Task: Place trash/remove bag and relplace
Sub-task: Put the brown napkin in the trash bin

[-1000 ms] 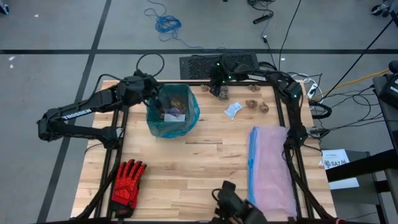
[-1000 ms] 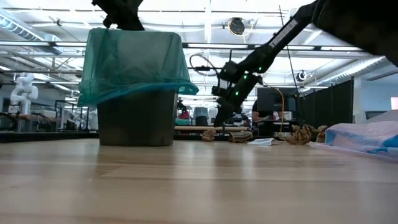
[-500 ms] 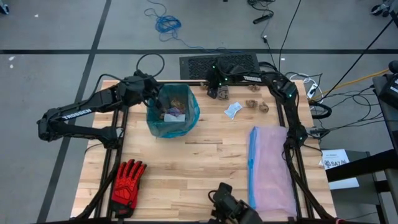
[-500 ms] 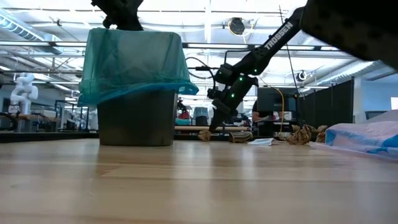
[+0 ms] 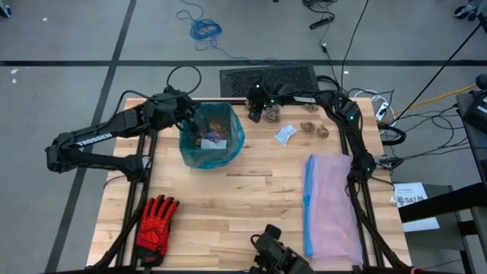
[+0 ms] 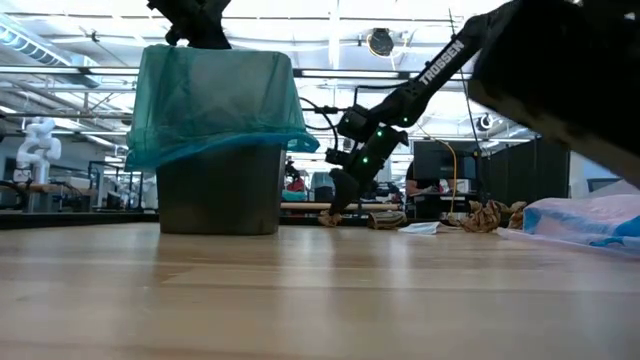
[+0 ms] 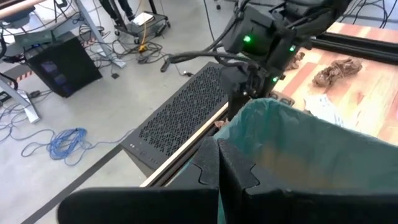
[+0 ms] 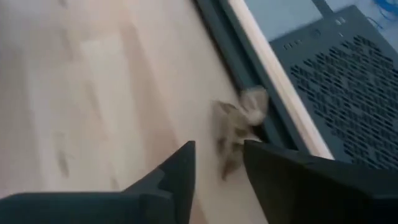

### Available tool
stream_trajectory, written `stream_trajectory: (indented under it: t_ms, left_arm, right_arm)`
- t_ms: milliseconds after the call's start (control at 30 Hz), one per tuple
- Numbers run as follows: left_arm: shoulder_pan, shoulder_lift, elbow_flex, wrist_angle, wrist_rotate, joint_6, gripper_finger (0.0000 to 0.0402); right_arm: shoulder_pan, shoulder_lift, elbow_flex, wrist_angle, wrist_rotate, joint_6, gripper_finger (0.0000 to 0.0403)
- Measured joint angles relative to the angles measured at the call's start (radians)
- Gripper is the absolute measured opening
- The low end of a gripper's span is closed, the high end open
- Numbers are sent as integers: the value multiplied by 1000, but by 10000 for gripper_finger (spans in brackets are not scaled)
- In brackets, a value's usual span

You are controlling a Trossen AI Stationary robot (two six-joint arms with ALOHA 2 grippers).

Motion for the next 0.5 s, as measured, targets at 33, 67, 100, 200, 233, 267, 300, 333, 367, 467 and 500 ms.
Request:
stream_trajectory:
  t_ms: [33,67,100,200,233,267,300,333,367,467,500]
  left_arm:
    - [0,0,0,6,0,0,0]
    - [0,0,0,13,0,0,0]
    - [0,0,0,15,0,0,0]
    - [0,0,0,20,0,17,0]
    - [0,0,0,27,0,18,0]
    - [0,0,0,33,0,20,0]
    - [0,0,0,37,0,24,0]
    - [0,0,0,43,0,25,0]
    - [0,0,0,47,0,25,0]
    - [0,0,0,67,0,45,0]
    - [0,0,0,84,0,50,0]
  right_arm:
    - [-4,4,0,-1,4,0,100]
    - [-9,7,0,-12,5,0,78]
    - [-11,8,0,-25,8,-2,49]
    - [-14,1,0,-26,7,-10,10]
    - [-13,-5,-1,-29,5,-16,7]
    - [-12,-14,0,-38,1,-23,4]
    - [-9,-27,0,-60,3,-28,2]
    - [-5,-42,0,-82,4,-30,2]
    - [-2,-62,-1,-99,4,-30,1]
    - [24,-139,-1,-126,40,-34,1]
    - [39,-169,-1,-124,62,-38,1]
